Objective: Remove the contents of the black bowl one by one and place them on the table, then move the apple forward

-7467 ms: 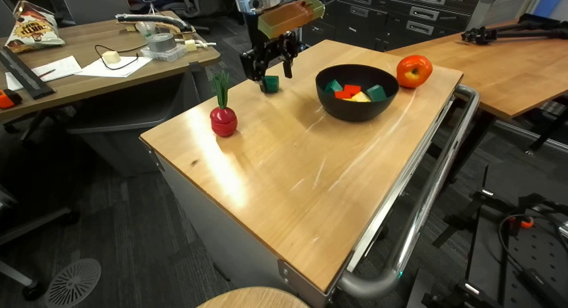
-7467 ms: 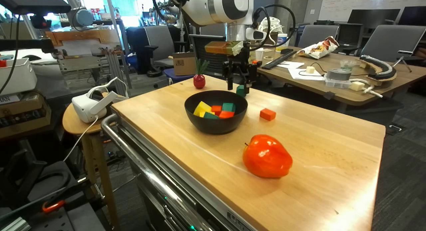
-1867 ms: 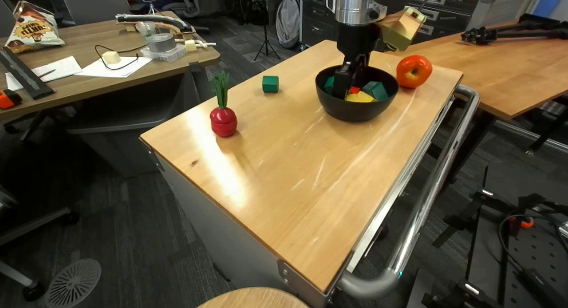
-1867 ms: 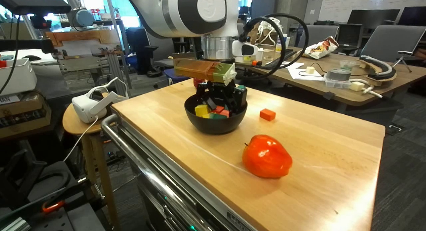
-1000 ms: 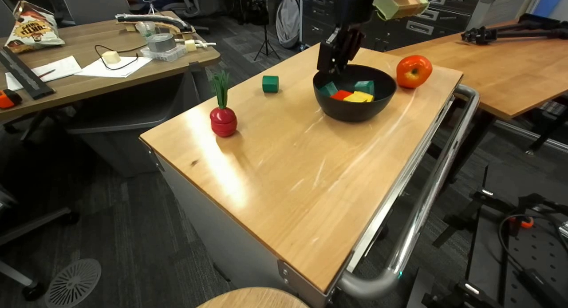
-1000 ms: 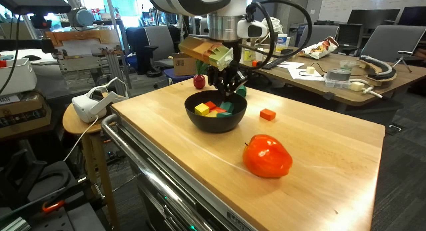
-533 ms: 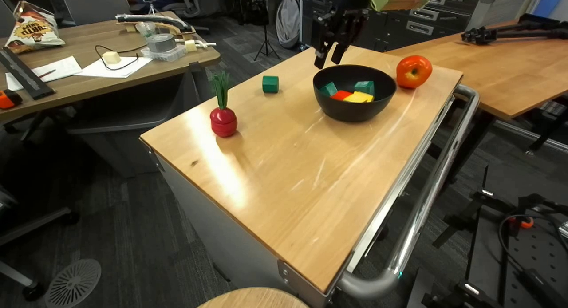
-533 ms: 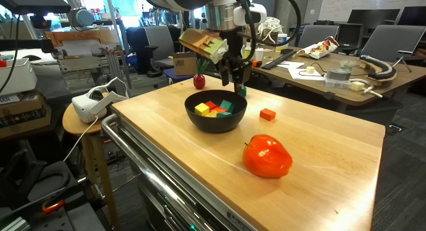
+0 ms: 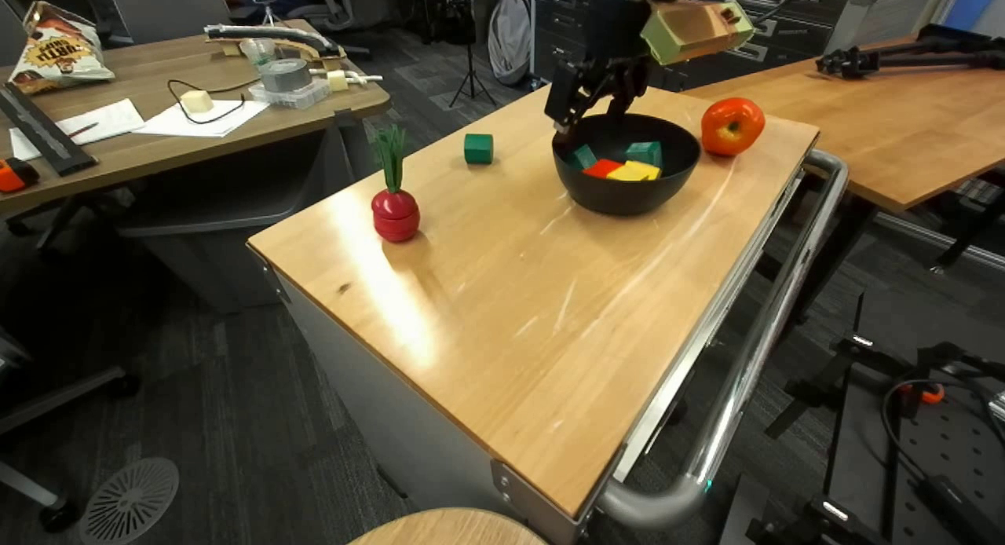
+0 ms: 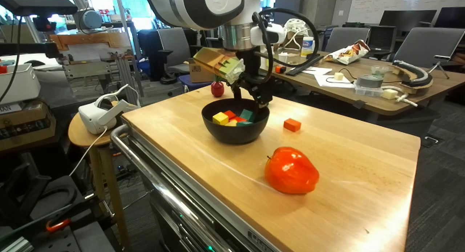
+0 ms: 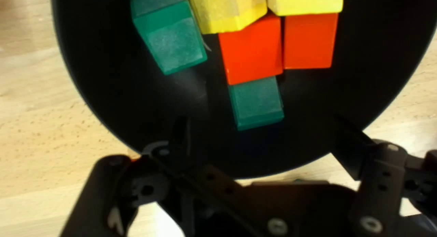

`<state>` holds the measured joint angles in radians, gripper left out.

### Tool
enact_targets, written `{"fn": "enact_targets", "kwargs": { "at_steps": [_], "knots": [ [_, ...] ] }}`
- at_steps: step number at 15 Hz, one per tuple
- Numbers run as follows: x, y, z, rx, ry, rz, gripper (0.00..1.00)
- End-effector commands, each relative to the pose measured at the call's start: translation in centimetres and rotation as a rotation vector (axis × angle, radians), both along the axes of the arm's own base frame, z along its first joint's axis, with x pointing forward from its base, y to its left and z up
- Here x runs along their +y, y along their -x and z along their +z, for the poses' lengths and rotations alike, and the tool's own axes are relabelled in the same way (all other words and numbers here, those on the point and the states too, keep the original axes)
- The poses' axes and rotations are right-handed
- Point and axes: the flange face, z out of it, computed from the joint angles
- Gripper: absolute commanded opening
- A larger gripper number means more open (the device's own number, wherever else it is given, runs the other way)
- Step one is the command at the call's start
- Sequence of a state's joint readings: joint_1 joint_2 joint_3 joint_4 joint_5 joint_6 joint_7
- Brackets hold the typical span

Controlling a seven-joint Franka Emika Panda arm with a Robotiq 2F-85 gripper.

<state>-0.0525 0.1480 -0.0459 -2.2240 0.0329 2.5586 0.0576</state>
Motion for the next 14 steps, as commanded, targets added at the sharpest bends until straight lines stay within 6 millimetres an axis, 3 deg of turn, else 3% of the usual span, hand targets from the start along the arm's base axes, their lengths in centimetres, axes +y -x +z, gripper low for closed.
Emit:
{"fn": "enact_targets", "kwargs": {
  "at_steps": [1, 7, 8, 10, 14],
  "knots": [
    [0.2, -0.6, -1.4, 0.019, 0.053, 0.017, 1.00],
    [-0.3, -0.7, -3.8, 0.079, 0.064, 0.028, 0.97],
    [-0.3, -0.8, -3.8, 0.079, 0.067, 0.024, 0.79],
    [-0.2, -1.0, -3.7, 0.075, 0.072, 0.020, 0.70],
    [-0.3, -1.0, -3.8, 0.078, 0.076, 0.009, 0.37]
  ]
}}
